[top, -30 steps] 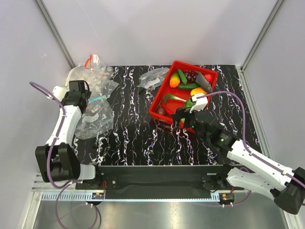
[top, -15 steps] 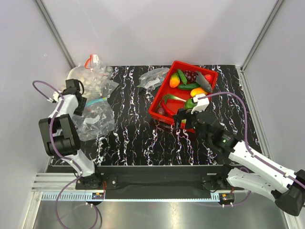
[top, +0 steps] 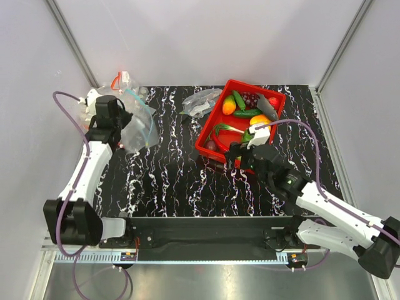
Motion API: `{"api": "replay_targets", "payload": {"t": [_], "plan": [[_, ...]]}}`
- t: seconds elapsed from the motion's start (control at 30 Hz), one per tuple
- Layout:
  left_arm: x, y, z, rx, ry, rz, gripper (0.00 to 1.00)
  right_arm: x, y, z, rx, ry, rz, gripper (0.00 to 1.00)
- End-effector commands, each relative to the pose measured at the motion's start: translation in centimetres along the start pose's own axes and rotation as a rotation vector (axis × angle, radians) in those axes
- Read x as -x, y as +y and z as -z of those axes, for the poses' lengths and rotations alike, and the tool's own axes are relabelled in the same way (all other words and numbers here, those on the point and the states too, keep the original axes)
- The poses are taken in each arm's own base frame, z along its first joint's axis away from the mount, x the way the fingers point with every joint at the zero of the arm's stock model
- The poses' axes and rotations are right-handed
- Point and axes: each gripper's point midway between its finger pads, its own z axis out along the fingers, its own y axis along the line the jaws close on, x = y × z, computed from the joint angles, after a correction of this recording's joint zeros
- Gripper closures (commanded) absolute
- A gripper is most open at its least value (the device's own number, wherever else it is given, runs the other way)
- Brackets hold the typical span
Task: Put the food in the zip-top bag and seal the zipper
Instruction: Pick up the zipper food storage bag at the center of the board.
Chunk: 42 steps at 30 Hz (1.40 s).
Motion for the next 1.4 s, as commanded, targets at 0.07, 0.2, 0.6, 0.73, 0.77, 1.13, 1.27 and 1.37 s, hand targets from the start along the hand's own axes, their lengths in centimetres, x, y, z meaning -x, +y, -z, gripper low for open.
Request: {"api": "replay_targets", "payload": {"t": [0.07, 0.2, 0.6, 0.73, 0.77, 1.13, 1.27, 1.37], "plan": [[-2.2, -8.2, 4.6, -0.352, 0.067, -0.193, 1.00, 2.3, 2.8, -1.4, 0.082, -0.006, -0.010, 0.00], [-6.9, -10.9, 6.2, -0.466, 0.135, -0.310, 1.00, 2.2, 4.4, -2.7, 0.112, 0.048, -0.011, 0.00], [-13.5, -14.5, 10.1, -0.692, 0.194, -0.467, 1.00, 4.1, 9.1, -7.9, 0.161, 0.131, -0.071, 0.13], [-14.2, -14.5, 10.4, -0.715, 0.205, -0.474, 1.00, 4.3, 9.4, -9.0, 0.151, 0.129, -0.091, 0.18], [-14.2, -14.6, 10.5, -0.720, 0.208, -0.473, 1.00, 3.9, 9.4, -9.4, 0.146, 0.138, -0.089, 0.18], [-14.3, -15.4, 13.0, -0.810, 0.210, -0.510, 1.00, 3.7, 9.4, -11.8, 0.117, 0.161, -0.083, 0.78], [-14.7, -15.5, 13.5, -0.852, 0.221, -0.572, 0.80, 3.8, 9.3, -11.7, 0.113, 0.145, -0.104, 1.00], [-15.5, -15.4, 14.0, -0.886, 0.260, -0.646, 0.32, 3.8, 9.2, -11.7, 0.112, 0.134, -0.121, 1.00]]}}
